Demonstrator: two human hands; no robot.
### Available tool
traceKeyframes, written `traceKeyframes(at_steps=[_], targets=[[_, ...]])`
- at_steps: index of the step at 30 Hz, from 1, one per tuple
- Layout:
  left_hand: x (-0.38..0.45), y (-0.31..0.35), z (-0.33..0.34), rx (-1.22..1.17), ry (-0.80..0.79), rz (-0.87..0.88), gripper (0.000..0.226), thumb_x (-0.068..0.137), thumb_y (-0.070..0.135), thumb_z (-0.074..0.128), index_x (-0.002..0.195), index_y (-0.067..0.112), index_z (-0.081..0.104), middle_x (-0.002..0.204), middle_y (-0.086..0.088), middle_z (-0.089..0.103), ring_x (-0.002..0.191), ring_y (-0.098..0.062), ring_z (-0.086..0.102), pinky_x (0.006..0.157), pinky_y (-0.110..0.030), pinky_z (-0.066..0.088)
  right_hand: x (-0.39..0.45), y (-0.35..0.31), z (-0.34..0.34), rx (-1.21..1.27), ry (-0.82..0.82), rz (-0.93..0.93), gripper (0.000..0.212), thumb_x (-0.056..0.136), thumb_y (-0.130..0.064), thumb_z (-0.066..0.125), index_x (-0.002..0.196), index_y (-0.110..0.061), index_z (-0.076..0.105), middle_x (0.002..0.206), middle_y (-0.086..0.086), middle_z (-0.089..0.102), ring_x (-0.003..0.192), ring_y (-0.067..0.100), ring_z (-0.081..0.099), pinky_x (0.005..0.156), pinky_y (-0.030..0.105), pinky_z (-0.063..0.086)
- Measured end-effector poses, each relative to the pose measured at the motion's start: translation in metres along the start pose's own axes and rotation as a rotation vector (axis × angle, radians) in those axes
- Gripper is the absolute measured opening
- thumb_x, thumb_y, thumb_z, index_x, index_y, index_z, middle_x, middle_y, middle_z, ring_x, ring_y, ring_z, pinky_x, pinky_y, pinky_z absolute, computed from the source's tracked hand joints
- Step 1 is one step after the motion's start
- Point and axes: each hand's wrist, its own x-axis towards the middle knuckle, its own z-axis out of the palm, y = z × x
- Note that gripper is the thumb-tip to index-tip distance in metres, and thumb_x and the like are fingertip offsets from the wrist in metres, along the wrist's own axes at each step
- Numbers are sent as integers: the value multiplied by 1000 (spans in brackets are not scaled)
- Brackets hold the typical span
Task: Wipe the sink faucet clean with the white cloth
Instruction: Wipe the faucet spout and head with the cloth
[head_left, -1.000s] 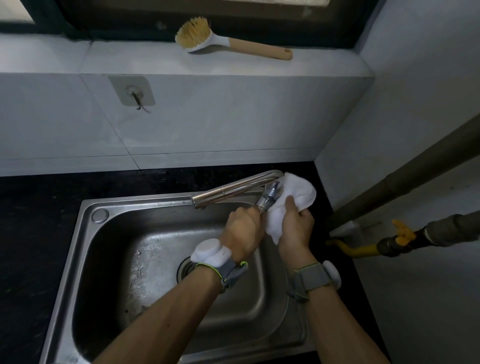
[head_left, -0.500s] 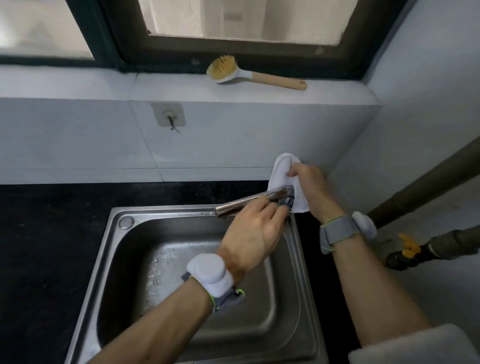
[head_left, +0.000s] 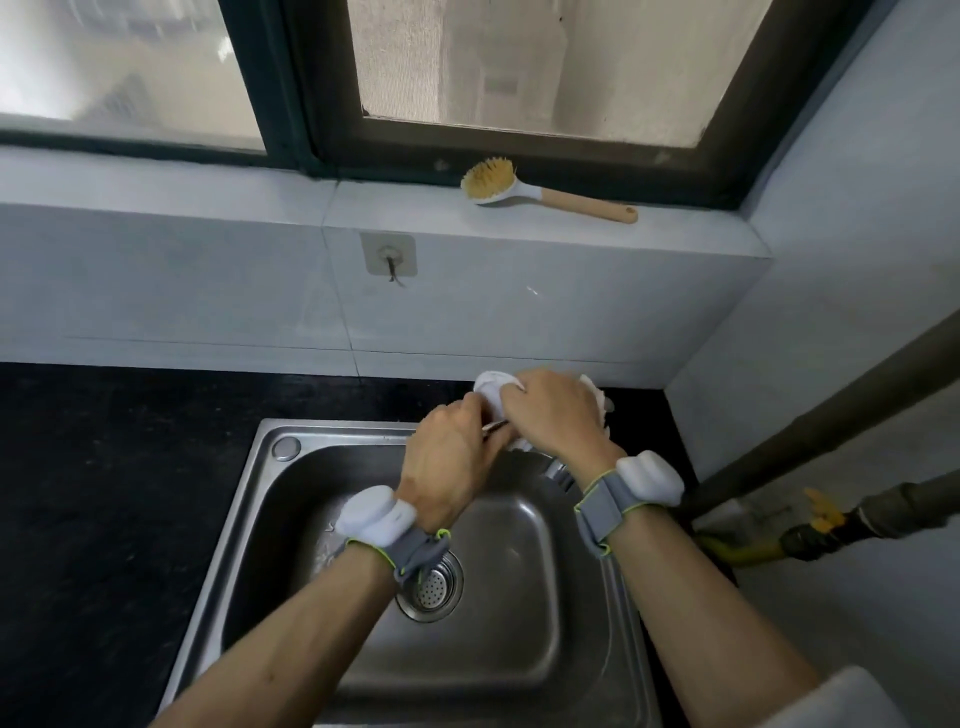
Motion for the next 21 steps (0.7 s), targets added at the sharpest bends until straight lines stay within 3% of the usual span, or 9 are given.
traceKeyframes(at_steps=[4, 7, 10, 13, 17, 21], targets=[[-7, -7, -10, -196, -126, -172, 47, 85, 44, 67, 113, 10, 51, 108, -10, 73, 100, -32, 68, 83, -41, 53, -11, -21, 11, 5, 73, -27, 46, 87, -37, 30, 92, -13, 69, 101, 15, 72, 95, 35, 63, 83, 37, 43], [-9, -9, -14, -285, -131, -255, 39, 86, 34, 61, 111, 10, 45, 106, -14, 70, 96, -36, 66, 81, -42, 54, -21, -33, 20, -29, 177, -53, 38, 88, -32, 35, 86, -12, 67, 95, 15, 72, 90, 35, 63, 80, 38, 40], [-14, -11, -18, -374, -145, -241, 41, 83, 34, 59, 114, 15, 40, 107, -8, 67, 96, -31, 65, 80, -38, 52, -38, -35, 30, 82, 307, -118, 23, 79, -31, 37, 69, -17, 53, 76, 9, 68, 76, 33, 59, 77, 40, 41], [-14, -16, -20, -410, -176, -220, 45, 84, 32, 64, 121, 17, 43, 108, -2, 63, 99, -24, 62, 84, -35, 49, -51, -25, 41, 243, 377, -173, 24, 77, -28, 43, 78, -14, 62, 80, 3, 67, 79, 27, 57, 80, 37, 39], [-14, -21, -24, -433, -241, -193, 66, 82, 27, 72, 138, 16, 40, 110, 4, 57, 97, -15, 55, 82, -24, 40, -59, -16, 38, 232, 363, -291, 28, 79, -26, 47, 94, -14, 67, 93, 0, 69, 88, 23, 57, 84, 36, 40], [-15, -21, -23, -463, -243, -169, 64, 77, 38, 78, 130, 19, 48, 113, 3, 66, 94, -12, 60, 77, -22, 44, -45, 5, 21, 140, 188, -373, 34, 79, -31, 43, 95, -13, 67, 91, 3, 69, 86, 25, 59, 83, 36, 42]])
